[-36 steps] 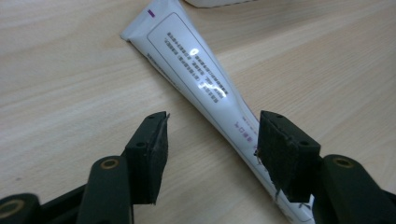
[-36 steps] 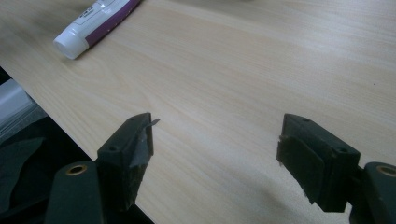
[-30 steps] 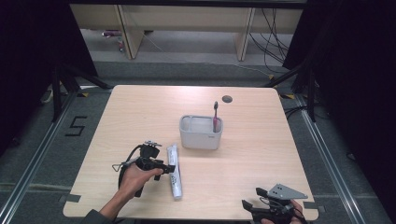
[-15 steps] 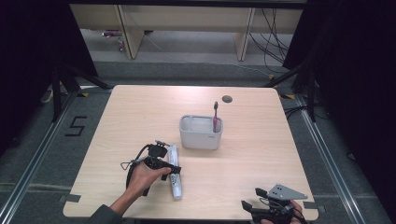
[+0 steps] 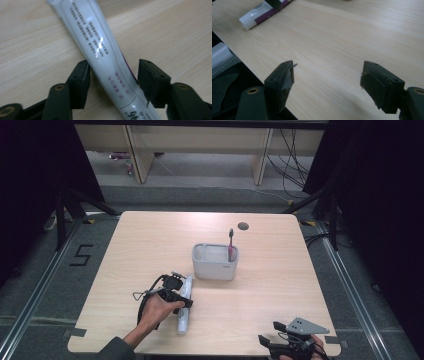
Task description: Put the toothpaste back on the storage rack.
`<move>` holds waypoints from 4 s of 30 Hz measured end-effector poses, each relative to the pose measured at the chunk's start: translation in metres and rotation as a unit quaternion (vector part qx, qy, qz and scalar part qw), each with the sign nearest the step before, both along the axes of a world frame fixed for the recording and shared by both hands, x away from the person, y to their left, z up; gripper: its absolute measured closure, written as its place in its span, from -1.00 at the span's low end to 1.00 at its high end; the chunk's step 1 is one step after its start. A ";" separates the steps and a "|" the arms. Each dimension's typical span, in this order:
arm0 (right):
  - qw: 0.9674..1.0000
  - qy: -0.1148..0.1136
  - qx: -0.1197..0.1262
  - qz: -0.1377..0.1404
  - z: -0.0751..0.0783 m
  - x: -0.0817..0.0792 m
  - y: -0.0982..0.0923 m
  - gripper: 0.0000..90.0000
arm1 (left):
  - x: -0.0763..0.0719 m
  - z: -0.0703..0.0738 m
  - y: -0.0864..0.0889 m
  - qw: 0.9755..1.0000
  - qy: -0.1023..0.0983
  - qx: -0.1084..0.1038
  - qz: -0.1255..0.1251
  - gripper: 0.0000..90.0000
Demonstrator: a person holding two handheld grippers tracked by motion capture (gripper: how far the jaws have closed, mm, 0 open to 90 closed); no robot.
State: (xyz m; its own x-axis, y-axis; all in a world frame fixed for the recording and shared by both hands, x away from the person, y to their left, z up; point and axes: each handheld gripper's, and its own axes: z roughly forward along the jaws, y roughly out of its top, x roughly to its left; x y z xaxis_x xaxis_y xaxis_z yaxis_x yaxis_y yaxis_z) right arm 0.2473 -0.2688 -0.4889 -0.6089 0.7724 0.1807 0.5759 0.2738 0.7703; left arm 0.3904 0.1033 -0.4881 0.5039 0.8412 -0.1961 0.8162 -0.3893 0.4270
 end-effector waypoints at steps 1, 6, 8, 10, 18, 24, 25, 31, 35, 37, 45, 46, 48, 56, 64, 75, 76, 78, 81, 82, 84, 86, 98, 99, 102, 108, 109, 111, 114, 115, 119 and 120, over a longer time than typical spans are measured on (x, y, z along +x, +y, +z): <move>1.000 0.000 0.000 0.000 0.000 0.000 0.000 -0.40 | 0.000 0.000 0.000 1.000 -0.001 0.005 -0.003 0.11; 1.000 0.011 0.005 -0.004 0.001 -0.001 0.001 -0.40 | -0.001 0.002 0.002 0.999 0.003 0.021 -0.030 0.27; 1.000 0.003 0.003 -0.002 0.000 -0.001 0.001 -0.40 | -0.002 0.002 0.002 0.999 0.001 0.023 -0.034 0.30; 1.000 0.005 0.006 -0.004 0.000 -0.001 0.001 -0.40 | -0.002 0.002 0.002 0.999 0.000 0.030 -0.038 0.32; 1.000 0.006 0.004 -0.003 0.000 -0.001 0.001 -0.40 | -0.003 0.010 -0.003 0.996 -0.004 0.033 -0.077 0.61; 1.000 -0.003 0.001 0.002 0.000 0.000 0.000 -0.40 | -0.002 0.008 -0.004 0.994 0.011 0.045 -0.095 0.65; 1.000 -0.004 0.000 0.003 0.000 0.000 0.000 -0.40 | -0.002 0.008 -0.004 0.994 0.013 0.044 -0.096 0.65; 1.000 -0.005 -0.002 0.004 0.000 0.001 0.000 -0.40 | 0.000 0.008 -0.006 0.993 0.023 0.053 -0.103 0.66; 1.000 -0.008 -0.005 0.005 0.001 0.001 0.000 -0.40 | 0.001 0.009 -0.009 0.991 0.023 0.067 -0.112 0.66; 1.000 -0.008 -0.005 0.005 0.000 0.001 0.000 -0.40 | 0.003 0.010 -0.011 0.990 0.030 0.074 -0.119 0.66; 1.000 -0.009 -0.005 0.005 0.000 0.001 0.000 -0.40 | 0.006 0.010 -0.017 0.987 0.050 0.089 -0.124 0.66; 1.000 -0.009 -0.006 0.006 0.000 0.001 0.000 -0.40 | 0.007 0.011 -0.017 0.985 0.046 0.096 -0.136 0.66; 1.000 -0.008 -0.008 0.005 0.001 0.001 0.000 -0.40 | 0.008 0.010 -0.018 0.985 0.048 0.099 -0.136 0.66; 1.000 -0.009 -0.005 0.006 0.000 0.001 0.000 -0.40 | 0.009 0.009 -0.023 0.980 0.050 0.119 -0.152 0.66; 1.000 -0.007 -0.003 0.006 0.000 0.001 0.000 -0.40 | 0.007 0.010 -0.025 0.976 0.040 0.132 -0.169 0.68; 1.000 -0.005 -0.002 0.004 0.000 0.001 0.001 -0.40 | 0.000 0.021 -0.016 0.980 0.011 0.100 -0.172 0.69; 1.000 -0.006 -0.001 0.004 -0.001 0.001 0.000 -0.40 | -0.001 0.023 -0.015 0.981 0.006 0.094 -0.170 0.69; 1.000 -0.005 -0.003 0.006 -0.001 0.001 0.000 -0.40 | -0.003 0.029 -0.012 0.982 0.000 0.083 -0.169 0.69; 1.000 -0.005 -0.003 0.006 -0.001 0.002 0.000 -0.40 | -0.005 0.034 -0.010 0.984 -0.007 0.069 -0.167 0.69; 1.000 -0.003 -0.001 0.003 -0.001 0.001 0.000 -0.40 | -0.007 0.039 -0.008 0.983 -0.016 0.063 -0.171 0.69; 1.000 -0.004 -0.002 0.003 -0.001 0.001 0.001 -0.40 | -0.007 0.042 -0.007 0.983 -0.020 0.059 -0.173 0.69; 1.000 -0.004 -0.002 0.003 -0.001 0.001 0.001 -0.40 | -0.009 0.046 -0.006 0.984 -0.026 0.047 -0.170 0.69; 1.000 -0.006 -0.004 0.004 -0.002 0.002 0.001 -0.40 | -0.014 0.077 0.000 0.984 -0.080 -0.014 -0.160 0.69; 1.000 -0.004 -0.003 0.002 -0.001 0.001 0.001 -0.40 | -0.014 0.081 0.000 0.984 -0.091 -0.029 -0.151 0.69; 1.000 -0.003 -0.003 0.002 -0.001 0.001 0.001 -0.40 | -0.013 0.084 0.000 0.983 -0.103 -0.045 -0.142 0.69; 1.000 -0.004 -0.003 0.003 -0.001 0.001 0.000 -0.40 | -0.007 0.096 -0.002 0.978 -0.138 -0.099 -0.120 0.69; 1.000 -0.004 -0.003 0.003 -0.001 0.001 0.000 -0.40 | -0.007 0.096 -0.002 0.978 -0.138 -0.099 -0.120 0.69; 1.000 -0.005 -0.004 0.004 -0.001 0.002 0.000 -0.40 | -0.004 0.100 -0.003 0.976 -0.148 -0.112 -0.113 0.69; 1.000 -0.006 -0.005 0.002 0.000 0.001 -0.001 -0.40 | -0.001 0.105 -0.006 0.972 -0.164 -0.139 -0.096 0.69; 1.000 -0.006 -0.005 0.002 0.000 0.001 -0.001 -0.40 | 0.003 0.108 -0.006 0.969 -0.168 -0.155 -0.091 0.69; 1.000 -0.003 -0.003 0.001 0.000 0.001 0.000 -0.40 | 0.010 0.112 -0.008 0.966 -0.185 -0.162 -0.078 0.69; 1.000 -0.003 -0.003 0.001 0.000 0.001 0.000 -0.40 | 0.010 0.112 -0.008 0.966 -0.185 -0.162 -0.078 0.69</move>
